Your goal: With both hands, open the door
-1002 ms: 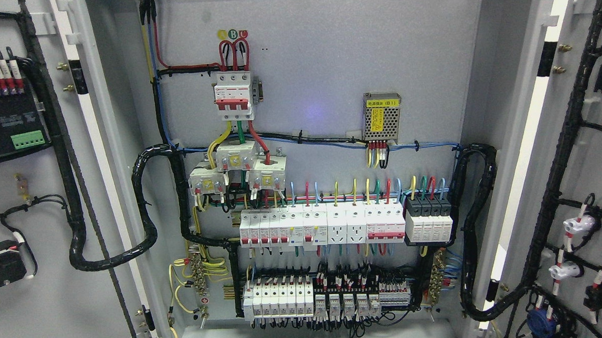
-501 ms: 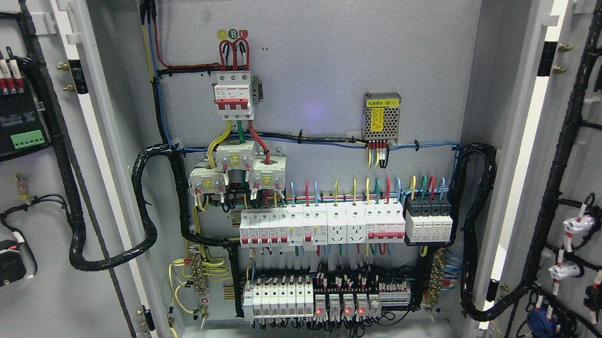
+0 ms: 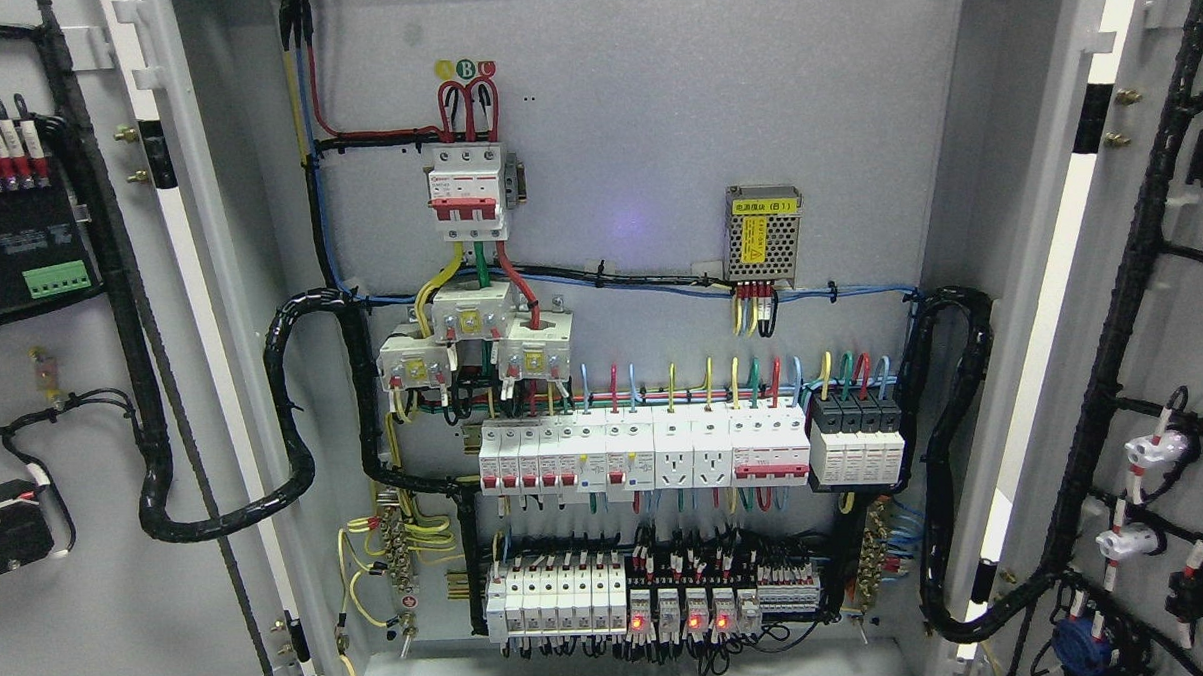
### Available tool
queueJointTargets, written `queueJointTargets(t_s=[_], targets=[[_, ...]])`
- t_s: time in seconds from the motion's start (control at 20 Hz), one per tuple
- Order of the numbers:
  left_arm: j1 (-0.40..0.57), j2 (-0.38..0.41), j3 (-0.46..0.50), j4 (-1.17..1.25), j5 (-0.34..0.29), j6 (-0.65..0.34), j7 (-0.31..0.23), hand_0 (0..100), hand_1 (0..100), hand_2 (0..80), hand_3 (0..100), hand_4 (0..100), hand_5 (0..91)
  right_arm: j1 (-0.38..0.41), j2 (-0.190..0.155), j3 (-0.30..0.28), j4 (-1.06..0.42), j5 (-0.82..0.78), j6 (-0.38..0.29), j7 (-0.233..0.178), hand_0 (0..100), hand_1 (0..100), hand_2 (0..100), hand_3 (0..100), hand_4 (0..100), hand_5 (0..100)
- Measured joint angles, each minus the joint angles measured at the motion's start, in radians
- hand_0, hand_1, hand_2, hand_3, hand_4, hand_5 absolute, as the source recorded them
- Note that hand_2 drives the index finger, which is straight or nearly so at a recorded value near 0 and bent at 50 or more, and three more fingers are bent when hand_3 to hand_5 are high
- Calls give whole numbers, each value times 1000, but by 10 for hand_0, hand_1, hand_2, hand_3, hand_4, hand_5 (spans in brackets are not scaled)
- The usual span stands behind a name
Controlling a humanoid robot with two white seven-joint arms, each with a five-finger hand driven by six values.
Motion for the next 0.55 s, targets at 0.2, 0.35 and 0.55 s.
queueJointTargets(t_s=[0.2,0.35,0.55], targets=[[1,-5,6,43,0,70,7,0,0,0,0,0,0,-14,15,4,79,32,79,-14,0,0,0,0,0,0],[2,-7,10,55,1,80,14,0,0,0,0,0,0,-21,24,0,95,45,99,-17,0,0,0,0,0,0],[4,-9,14,67,12,62,16,0,0,0,0,0,0,-27,32,-4,102,55,107,-19,0,0,0,0,0,0]])
